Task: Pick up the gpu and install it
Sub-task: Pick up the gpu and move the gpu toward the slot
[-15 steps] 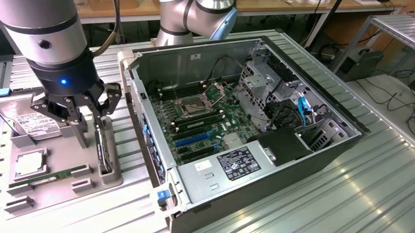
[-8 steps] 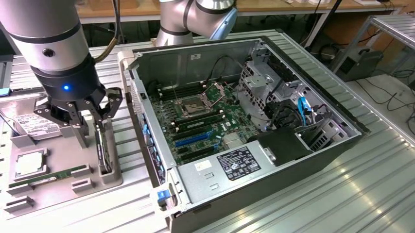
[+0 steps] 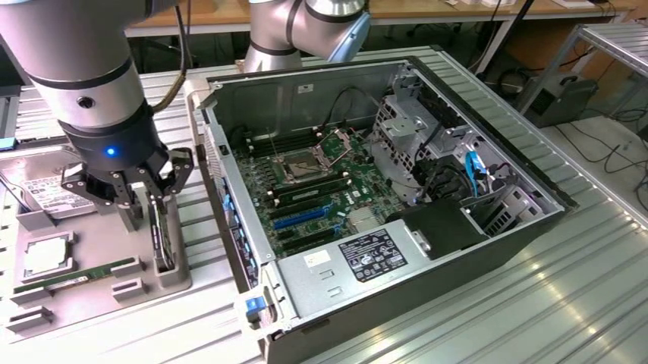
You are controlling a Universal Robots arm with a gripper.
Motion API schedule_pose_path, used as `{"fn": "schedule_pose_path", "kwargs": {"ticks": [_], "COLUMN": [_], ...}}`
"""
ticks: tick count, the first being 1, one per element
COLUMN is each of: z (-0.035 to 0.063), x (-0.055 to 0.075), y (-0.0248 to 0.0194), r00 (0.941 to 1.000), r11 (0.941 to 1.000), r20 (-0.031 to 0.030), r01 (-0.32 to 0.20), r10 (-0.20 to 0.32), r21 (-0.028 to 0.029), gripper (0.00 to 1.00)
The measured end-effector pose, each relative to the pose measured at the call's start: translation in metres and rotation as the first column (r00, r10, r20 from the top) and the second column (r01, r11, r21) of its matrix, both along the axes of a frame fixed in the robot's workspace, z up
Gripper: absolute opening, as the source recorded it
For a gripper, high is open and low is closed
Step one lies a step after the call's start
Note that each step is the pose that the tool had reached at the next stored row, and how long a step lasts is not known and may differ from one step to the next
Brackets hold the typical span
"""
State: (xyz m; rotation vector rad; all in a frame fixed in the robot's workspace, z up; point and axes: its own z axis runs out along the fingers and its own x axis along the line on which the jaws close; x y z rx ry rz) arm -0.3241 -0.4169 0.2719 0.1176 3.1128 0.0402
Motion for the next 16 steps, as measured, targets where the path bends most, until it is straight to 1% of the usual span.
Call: {"fn": "schedule_pose_path", "kwargs": {"ticks": [8, 9, 11, 13, 16], "z": [-0.0165, -0.0193, -0.0241, -0.0251, -0.0255], "x": [0.002, 0.002, 0.002, 0.002, 0.001], "y": [0.0000, 0.0000, -0.0001, -0.0005, -0.0009], "r00": [1.0000, 1.0000, 1.0000, 0.9999, 0.9997], "r11": [1.0000, 1.0000, 0.9999, 0.9999, 0.9996], "r20": [0.0000, 0.0001, -0.0001, 0.0001, 0.0001], "r01": [0.000, 0.000, 0.002, 0.010, 0.026], "r10": [0.000, 0.000, -0.002, -0.010, -0.026], "r21": [0.0010, 0.0020, 0.0107, 0.0119, 0.0118], "gripper": [0.36, 0.36, 0.36, 0.36, 0.36]}}
